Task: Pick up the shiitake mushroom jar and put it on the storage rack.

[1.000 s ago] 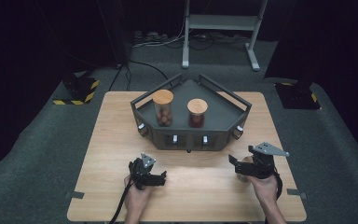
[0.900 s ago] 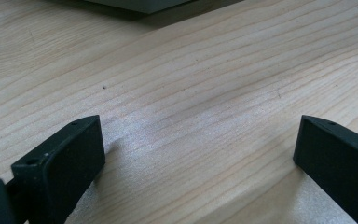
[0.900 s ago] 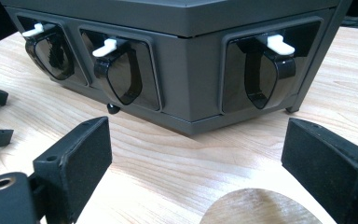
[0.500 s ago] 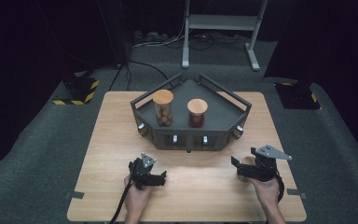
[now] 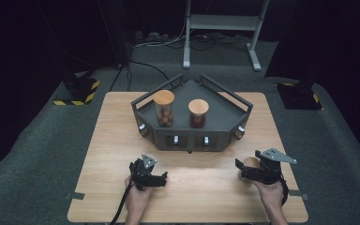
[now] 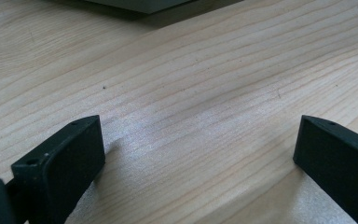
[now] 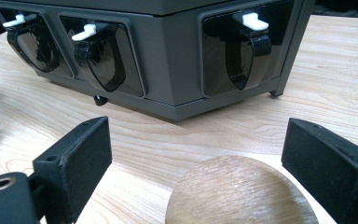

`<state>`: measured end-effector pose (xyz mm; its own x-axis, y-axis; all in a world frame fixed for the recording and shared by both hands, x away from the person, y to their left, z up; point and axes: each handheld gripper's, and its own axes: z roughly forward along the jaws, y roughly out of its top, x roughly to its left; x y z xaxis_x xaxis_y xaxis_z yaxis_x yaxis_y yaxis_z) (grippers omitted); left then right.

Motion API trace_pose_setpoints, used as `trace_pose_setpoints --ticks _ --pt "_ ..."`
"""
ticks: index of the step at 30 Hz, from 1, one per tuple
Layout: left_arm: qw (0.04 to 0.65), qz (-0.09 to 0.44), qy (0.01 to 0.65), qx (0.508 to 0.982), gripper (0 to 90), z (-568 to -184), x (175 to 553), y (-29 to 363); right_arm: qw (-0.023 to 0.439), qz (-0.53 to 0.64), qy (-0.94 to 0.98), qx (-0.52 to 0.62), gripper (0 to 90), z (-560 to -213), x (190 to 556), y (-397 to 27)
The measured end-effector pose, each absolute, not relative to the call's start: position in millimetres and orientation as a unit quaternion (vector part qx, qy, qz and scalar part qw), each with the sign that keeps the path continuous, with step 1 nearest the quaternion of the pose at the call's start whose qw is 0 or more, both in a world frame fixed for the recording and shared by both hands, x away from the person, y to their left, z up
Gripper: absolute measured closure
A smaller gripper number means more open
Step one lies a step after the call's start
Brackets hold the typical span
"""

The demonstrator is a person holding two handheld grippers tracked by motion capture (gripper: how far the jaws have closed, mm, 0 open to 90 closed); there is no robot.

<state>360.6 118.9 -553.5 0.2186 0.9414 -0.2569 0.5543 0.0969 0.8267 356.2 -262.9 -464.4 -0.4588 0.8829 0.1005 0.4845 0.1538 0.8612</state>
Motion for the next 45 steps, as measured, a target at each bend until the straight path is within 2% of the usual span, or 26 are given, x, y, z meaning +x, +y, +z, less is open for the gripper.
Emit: trace_pose_setpoints --ticks 45 --pt "0.451 0.214 0.587 0.637 2.0 -553.5 360.6 118.9 0.222 0.428 0.729 0.487 8.1 -492.5 347.8 -280.5"
